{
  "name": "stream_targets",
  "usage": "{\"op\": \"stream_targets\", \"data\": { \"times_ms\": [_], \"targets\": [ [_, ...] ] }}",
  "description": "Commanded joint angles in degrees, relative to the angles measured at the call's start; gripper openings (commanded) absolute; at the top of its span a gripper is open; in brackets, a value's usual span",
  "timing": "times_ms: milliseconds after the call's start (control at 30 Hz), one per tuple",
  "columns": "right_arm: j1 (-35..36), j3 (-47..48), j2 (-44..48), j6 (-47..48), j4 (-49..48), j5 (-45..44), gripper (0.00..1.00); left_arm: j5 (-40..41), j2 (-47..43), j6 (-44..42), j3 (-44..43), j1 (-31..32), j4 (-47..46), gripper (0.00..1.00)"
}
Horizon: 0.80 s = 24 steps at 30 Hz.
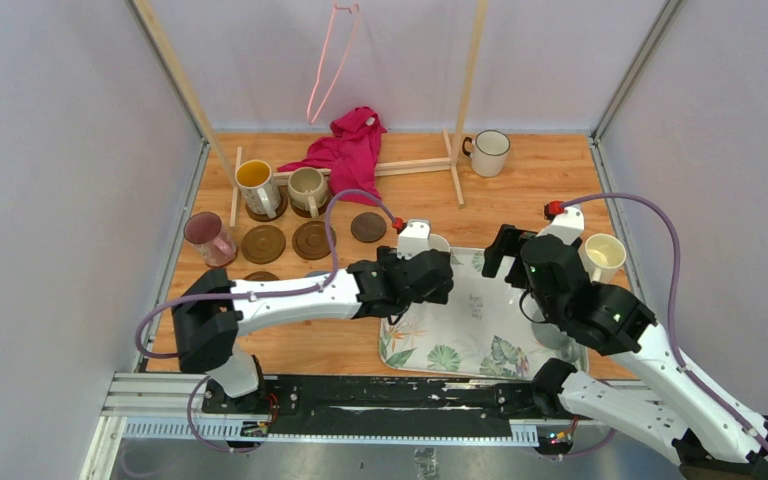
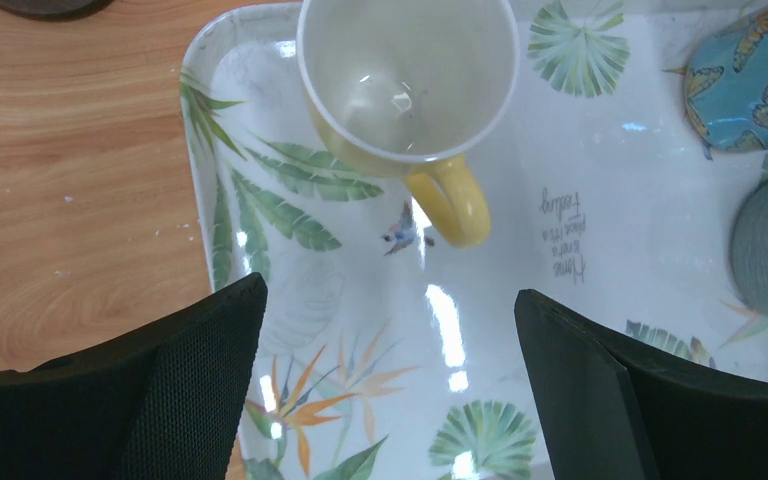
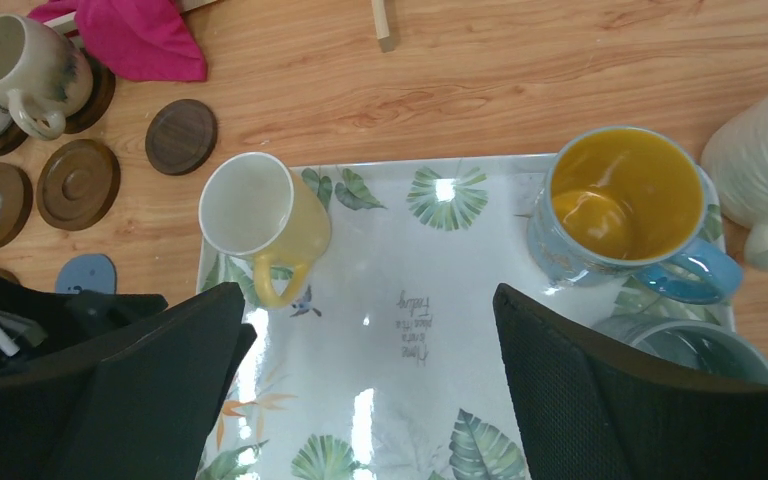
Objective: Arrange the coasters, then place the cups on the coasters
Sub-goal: Pick up the cup from the tray.
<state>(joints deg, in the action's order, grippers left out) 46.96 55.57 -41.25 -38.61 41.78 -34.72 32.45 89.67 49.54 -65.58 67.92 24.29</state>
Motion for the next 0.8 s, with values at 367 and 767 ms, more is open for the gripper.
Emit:
{"op": "stream_targets", "data": {
  "times_ms": [367,767],
  "targets": [
    [0.08,-0.93,3.55,2.39,3.04,-2.89,1.00,10.46,15.34,9.07,-11.62,0.34,5.37,0.80],
    [0.10,-0.79,2.11,2.29,2.54,-2.73,1.00,9.58,15.31,5.09,-8.53,-2.26,0.47,0.36]
  ]
}}
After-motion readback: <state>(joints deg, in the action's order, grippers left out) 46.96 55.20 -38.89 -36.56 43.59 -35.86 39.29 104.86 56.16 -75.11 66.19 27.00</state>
